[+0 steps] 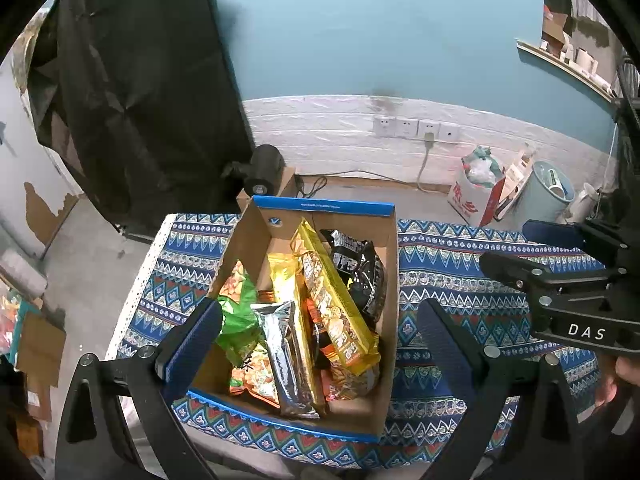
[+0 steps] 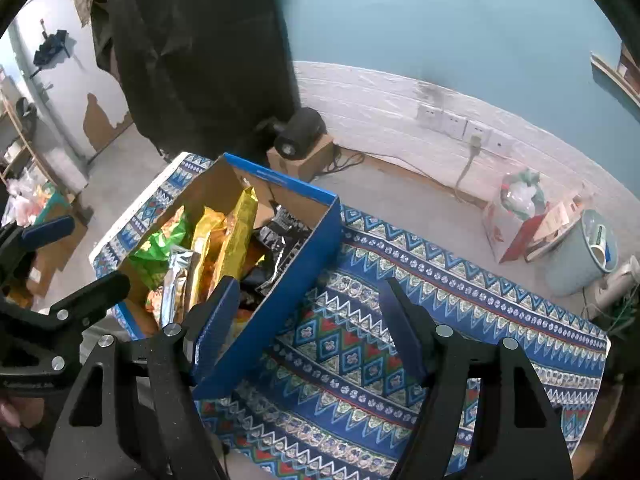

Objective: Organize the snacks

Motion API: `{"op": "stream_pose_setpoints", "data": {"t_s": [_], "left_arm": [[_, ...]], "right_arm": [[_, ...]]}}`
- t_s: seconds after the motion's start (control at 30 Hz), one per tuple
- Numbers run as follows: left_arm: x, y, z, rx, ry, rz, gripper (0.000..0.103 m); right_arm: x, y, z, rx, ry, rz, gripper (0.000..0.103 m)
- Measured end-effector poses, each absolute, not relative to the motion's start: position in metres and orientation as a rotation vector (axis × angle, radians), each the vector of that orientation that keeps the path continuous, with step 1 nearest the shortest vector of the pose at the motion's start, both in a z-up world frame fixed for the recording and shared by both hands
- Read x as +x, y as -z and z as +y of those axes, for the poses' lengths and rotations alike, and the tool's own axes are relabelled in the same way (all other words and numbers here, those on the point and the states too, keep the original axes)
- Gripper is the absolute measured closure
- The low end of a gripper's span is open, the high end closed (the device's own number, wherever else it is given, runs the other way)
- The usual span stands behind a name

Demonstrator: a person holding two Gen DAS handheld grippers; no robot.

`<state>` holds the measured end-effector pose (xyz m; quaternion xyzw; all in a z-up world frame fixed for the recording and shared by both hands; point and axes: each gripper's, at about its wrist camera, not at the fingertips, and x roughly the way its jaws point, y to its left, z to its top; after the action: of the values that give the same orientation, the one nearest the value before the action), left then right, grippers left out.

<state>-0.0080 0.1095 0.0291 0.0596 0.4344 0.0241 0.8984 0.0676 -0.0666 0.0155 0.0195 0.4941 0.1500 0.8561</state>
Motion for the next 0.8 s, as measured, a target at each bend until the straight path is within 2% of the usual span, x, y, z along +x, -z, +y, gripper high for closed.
{"op": "stream_pose_setpoints", "data": {"t_s": [0.8], "left_arm": [[-0.0097,-0.0277,0.1057,0.132,-0.047,0.913,0.004]], "right_arm": [[0.0676,-0.0204,-0.0656,0.033,-0.312,1.028,0.031]]}}
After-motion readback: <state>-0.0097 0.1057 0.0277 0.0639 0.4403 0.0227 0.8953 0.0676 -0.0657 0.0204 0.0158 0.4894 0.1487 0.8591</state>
